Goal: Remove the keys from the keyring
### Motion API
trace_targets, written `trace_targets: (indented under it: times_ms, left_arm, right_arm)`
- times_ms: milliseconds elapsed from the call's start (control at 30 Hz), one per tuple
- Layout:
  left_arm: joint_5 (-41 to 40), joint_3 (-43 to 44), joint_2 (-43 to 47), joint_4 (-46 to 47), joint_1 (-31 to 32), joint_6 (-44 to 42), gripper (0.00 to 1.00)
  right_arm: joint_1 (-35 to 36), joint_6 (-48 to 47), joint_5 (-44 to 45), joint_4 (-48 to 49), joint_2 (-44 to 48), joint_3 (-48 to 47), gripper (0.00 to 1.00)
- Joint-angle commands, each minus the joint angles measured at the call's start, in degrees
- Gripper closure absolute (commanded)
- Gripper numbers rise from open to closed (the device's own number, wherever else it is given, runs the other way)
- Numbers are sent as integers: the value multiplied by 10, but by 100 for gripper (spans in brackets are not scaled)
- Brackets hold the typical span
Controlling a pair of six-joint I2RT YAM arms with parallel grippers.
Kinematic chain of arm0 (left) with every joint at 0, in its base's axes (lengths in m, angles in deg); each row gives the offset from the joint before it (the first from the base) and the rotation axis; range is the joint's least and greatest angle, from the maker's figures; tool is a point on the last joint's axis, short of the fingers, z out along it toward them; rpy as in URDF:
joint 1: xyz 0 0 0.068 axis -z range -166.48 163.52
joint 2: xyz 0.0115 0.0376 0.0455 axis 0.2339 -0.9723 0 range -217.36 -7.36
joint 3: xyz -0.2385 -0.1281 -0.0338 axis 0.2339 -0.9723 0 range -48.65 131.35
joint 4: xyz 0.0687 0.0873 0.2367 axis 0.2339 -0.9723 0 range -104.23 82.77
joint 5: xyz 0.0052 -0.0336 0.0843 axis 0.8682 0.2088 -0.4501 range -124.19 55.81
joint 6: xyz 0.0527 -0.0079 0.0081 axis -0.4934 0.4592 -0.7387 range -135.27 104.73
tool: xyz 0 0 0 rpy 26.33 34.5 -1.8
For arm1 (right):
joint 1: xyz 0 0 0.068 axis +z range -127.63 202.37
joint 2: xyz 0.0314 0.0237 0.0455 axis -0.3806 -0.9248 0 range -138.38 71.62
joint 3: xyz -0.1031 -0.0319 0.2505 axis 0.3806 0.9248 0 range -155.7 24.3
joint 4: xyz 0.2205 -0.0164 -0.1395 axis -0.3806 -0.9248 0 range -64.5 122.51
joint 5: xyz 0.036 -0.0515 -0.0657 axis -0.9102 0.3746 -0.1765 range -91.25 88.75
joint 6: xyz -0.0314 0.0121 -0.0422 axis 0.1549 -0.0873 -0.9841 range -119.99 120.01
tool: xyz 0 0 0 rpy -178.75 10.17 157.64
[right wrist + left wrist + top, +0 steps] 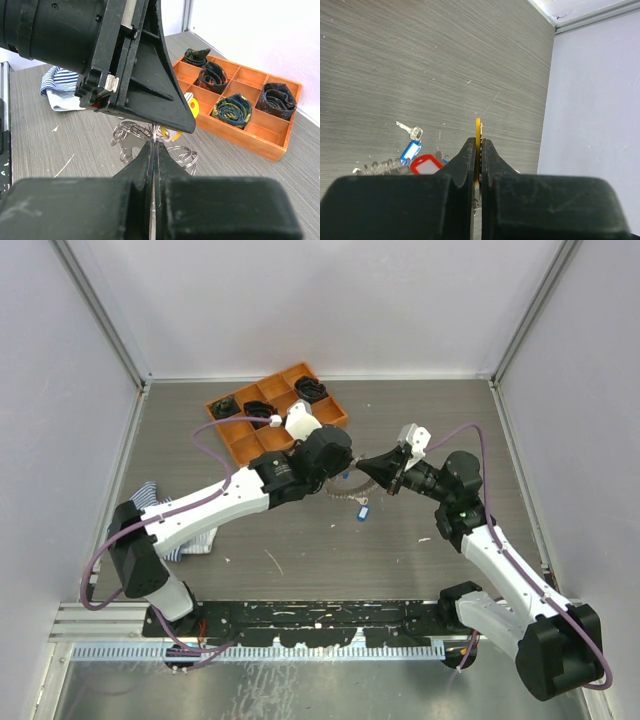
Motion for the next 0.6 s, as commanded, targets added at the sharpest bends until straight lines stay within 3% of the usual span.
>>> trace_targets:
  times_ms: [0,333,567]
  left_arm:
    - [-11,-4,29,30,-4,-27,100]
    - [-10,-43,57,84,-7,-70,100]
    - [-4,-96,100,175,-10,-133,100]
  right_arm:
    - [-1,12,-19,62,3,-8,99]
    - [0,42,-56,81,3,-4,99]
    - [-1,61,-93,106,1,4,99]
